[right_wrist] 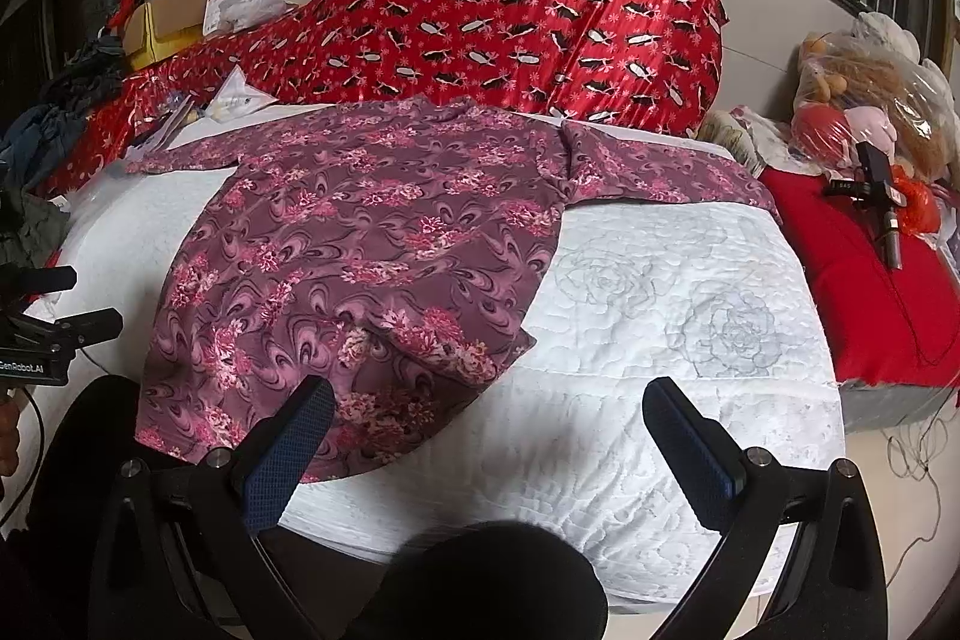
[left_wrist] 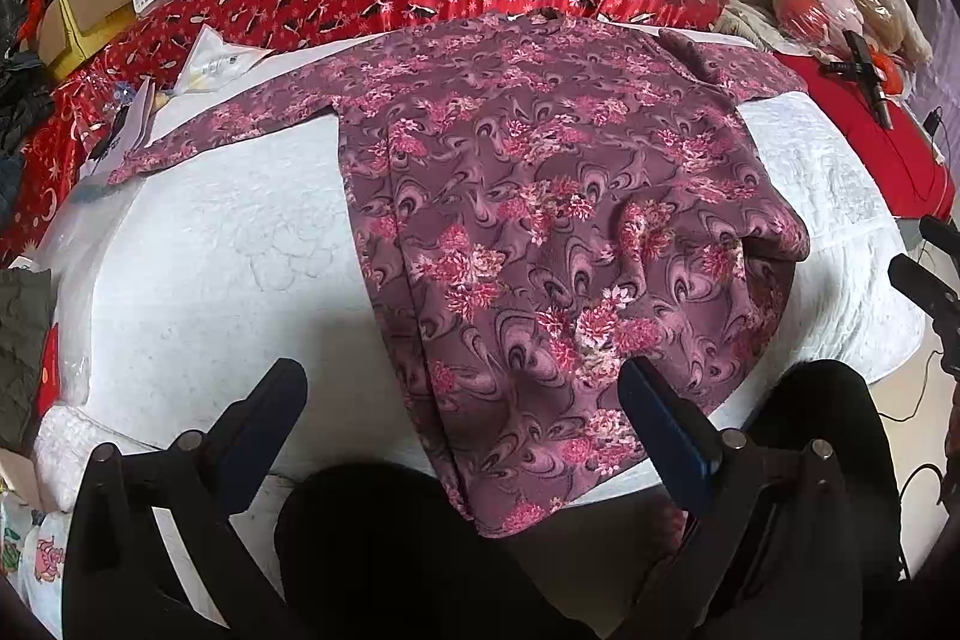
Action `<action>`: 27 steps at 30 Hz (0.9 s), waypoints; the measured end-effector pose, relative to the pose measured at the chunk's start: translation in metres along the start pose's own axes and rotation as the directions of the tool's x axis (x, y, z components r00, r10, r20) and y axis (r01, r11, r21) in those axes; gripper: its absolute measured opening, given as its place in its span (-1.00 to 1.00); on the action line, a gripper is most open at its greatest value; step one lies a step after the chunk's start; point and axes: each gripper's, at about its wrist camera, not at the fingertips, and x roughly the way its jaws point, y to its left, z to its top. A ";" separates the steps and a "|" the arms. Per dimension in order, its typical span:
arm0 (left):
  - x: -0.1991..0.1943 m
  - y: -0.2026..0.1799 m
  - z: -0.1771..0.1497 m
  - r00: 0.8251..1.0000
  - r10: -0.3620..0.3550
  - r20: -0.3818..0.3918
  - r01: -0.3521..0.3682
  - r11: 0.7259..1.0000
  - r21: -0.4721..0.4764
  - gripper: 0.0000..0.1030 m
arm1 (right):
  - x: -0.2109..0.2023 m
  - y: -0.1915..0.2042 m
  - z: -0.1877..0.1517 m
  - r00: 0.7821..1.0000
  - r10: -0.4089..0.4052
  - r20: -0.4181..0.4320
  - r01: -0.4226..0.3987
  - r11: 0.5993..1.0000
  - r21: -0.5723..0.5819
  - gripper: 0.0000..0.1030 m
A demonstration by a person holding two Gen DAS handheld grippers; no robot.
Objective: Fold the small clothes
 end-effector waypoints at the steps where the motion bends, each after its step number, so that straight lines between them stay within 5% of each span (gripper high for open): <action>1: 0.001 0.000 0.000 1.000 0.000 -0.001 0.000 1.000 -0.001 1.00 | 0.001 0.000 0.000 1.000 0.000 -0.001 0.000 1.000 0.000 0.98; 17: 0.018 0.015 0.001 0.999 0.010 -0.043 -0.012 0.999 -0.036 1.00 | 0.015 -0.008 -0.002 0.999 0.017 -0.027 -0.016 0.999 0.037 0.98; 22: 0.046 0.033 -0.003 0.988 0.027 -0.155 -0.037 0.997 -0.067 1.00 | 0.037 -0.015 -0.005 0.996 0.033 -0.083 -0.030 0.999 0.038 0.98; 27: 0.072 0.025 -0.013 0.966 -0.036 -0.257 0.019 0.997 -0.071 1.00 | 0.070 -0.011 -0.009 0.988 0.062 -0.138 -0.064 0.998 -0.007 0.98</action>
